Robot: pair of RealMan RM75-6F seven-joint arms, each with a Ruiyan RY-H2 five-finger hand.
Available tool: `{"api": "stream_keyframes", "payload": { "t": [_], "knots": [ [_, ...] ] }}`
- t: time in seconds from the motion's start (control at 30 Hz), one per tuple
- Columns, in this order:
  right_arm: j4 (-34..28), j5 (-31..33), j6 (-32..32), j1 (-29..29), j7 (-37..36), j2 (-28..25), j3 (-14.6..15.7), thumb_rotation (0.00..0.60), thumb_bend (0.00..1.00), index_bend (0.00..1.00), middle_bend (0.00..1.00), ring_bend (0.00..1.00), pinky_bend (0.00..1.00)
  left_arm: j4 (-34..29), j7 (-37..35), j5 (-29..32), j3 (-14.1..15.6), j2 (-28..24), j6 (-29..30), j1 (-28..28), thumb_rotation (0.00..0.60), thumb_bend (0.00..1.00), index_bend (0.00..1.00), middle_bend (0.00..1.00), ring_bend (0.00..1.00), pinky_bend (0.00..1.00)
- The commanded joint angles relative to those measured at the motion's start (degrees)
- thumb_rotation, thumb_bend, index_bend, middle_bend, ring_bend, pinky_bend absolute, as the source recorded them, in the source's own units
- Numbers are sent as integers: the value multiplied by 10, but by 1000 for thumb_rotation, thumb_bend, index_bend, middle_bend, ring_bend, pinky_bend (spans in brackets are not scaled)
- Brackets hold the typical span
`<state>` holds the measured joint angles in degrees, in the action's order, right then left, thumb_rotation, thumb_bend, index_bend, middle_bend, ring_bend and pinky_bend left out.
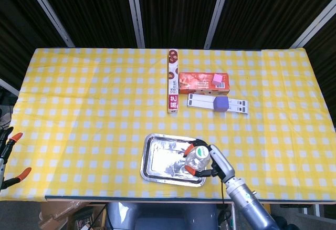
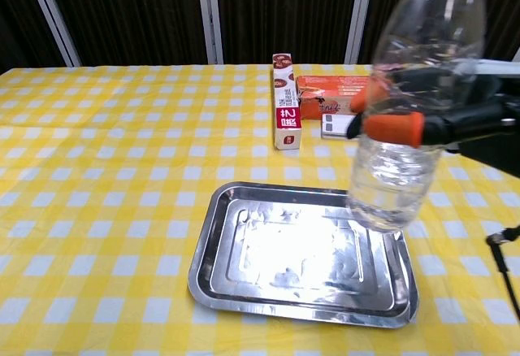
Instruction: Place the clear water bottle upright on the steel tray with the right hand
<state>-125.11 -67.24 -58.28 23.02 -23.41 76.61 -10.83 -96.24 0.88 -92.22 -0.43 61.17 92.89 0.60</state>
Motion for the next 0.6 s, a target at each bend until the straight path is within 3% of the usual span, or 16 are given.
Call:
{"api": "stream_keyframes", "payload": {
  "t": [0.03,0.13,0.27,0.5,0.6],
  "knots": [
    [-13,60,-48,27,69,62,-23,600,948,670,484,174,0,1,-5,2,-1,-2,0,0,600,217,120,0,0,0],
    [-15,62,-63,17,71,51,-24,600,948,672,484,174,0,2,-7,5,-2,-2,-1,-1,600,217,120,0,0,0],
    [-7,40,-67,-19,21,-11,-14,600,947,672,484,174,0,0,-3,3,-1,-1,-2,-1,600,217,120,0,0,0],
    [78,-53,-52,-99,-181,-168,11,600,948,672,485,174,0,-5,6,1,1,1,-1,1,600,217,120,0,0,0],
    [119,-93,-47,-115,-259,-209,18,600,948,672,485,174,0,-7,11,-1,2,3,0,1,600,217,120,0,0,0]
  ]
}}
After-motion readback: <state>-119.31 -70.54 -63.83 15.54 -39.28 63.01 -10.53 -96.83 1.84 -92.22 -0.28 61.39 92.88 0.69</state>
